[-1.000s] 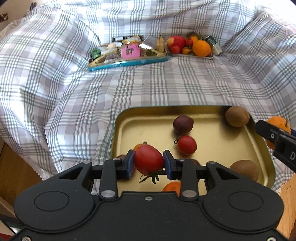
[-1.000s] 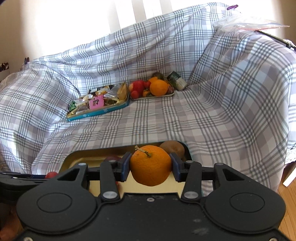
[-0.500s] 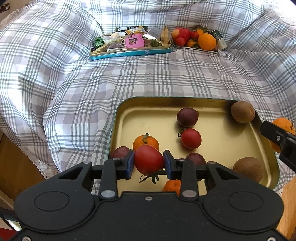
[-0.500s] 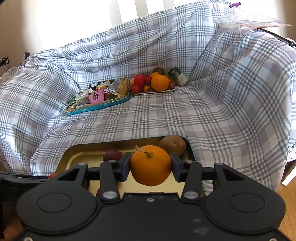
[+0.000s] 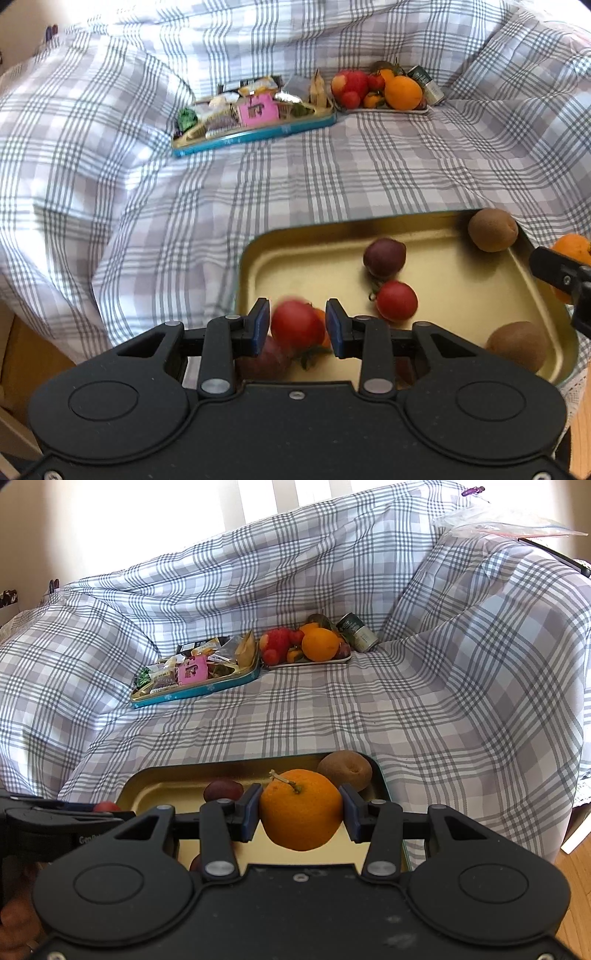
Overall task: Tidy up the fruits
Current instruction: 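Open the left tool to drop the tomato while the right tool releases the tangerine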
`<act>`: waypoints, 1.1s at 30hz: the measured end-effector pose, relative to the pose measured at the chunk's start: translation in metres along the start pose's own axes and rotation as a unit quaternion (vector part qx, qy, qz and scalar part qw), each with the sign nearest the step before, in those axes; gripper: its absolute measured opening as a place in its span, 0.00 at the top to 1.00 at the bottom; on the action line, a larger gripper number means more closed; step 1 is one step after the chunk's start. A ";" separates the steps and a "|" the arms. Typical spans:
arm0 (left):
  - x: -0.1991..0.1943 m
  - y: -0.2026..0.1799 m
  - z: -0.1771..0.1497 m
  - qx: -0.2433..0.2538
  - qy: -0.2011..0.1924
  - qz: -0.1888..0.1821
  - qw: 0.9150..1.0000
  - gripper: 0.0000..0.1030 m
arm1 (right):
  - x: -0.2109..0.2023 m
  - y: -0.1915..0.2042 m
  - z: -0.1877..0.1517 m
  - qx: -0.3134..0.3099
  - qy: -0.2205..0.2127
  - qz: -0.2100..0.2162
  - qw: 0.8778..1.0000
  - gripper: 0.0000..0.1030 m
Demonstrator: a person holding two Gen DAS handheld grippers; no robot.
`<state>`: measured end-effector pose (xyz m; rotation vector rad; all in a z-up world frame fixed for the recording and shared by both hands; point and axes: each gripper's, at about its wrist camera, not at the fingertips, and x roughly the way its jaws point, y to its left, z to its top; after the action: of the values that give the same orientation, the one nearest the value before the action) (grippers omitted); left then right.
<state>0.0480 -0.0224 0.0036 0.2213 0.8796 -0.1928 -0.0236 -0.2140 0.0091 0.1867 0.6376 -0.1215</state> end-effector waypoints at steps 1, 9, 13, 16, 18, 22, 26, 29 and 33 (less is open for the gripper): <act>-0.001 0.001 0.000 -0.002 -0.002 -0.002 1.000 0.58 | 0.001 0.000 0.001 0.000 -0.001 0.000 1.000 0.54; -0.004 0.003 -0.002 -0.020 0.002 -0.020 1.000 0.58 | 0.004 0.002 0.003 -0.005 0.000 0.000 1.000 0.54; -0.004 0.001 -0.004 -0.027 0.008 -0.013 1.000 0.58 | 0.005 0.002 0.004 -0.005 0.001 0.001 1.000 0.54; -0.005 0.000 -0.006 -0.030 0.012 -0.012 0.999 0.58 | 0.007 0.003 0.004 -0.005 0.001 0.001 1.000 0.54; -0.005 0.000 -0.007 -0.030 0.014 -0.012 0.999 0.58 | 0.008 0.004 0.004 -0.006 0.002 0.001 1.000 0.54; -0.005 -0.003 -0.009 -0.029 0.015 -0.010 0.999 0.58 | 0.013 0.006 0.003 -0.010 0.007 0.001 1.000 0.54; -0.006 -0.004 -0.010 -0.028 0.016 -0.009 0.999 0.58 | 0.020 0.008 0.003 -0.015 0.011 0.000 1.000 0.54; -0.006 -0.004 -0.010 -0.028 0.016 -0.009 0.999 0.58 | 0.025 0.009 0.004 -0.017 0.015 -0.001 1.000 0.54; -0.006 -0.005 -0.011 -0.028 0.016 -0.009 0.999 0.58 | 0.029 0.009 0.003 -0.019 0.020 -0.003 1.000 0.54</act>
<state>0.0349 -0.0239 0.0013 0.1652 0.9182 -0.1817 0.0030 -0.2080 -0.0045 0.1514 0.6792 -0.1121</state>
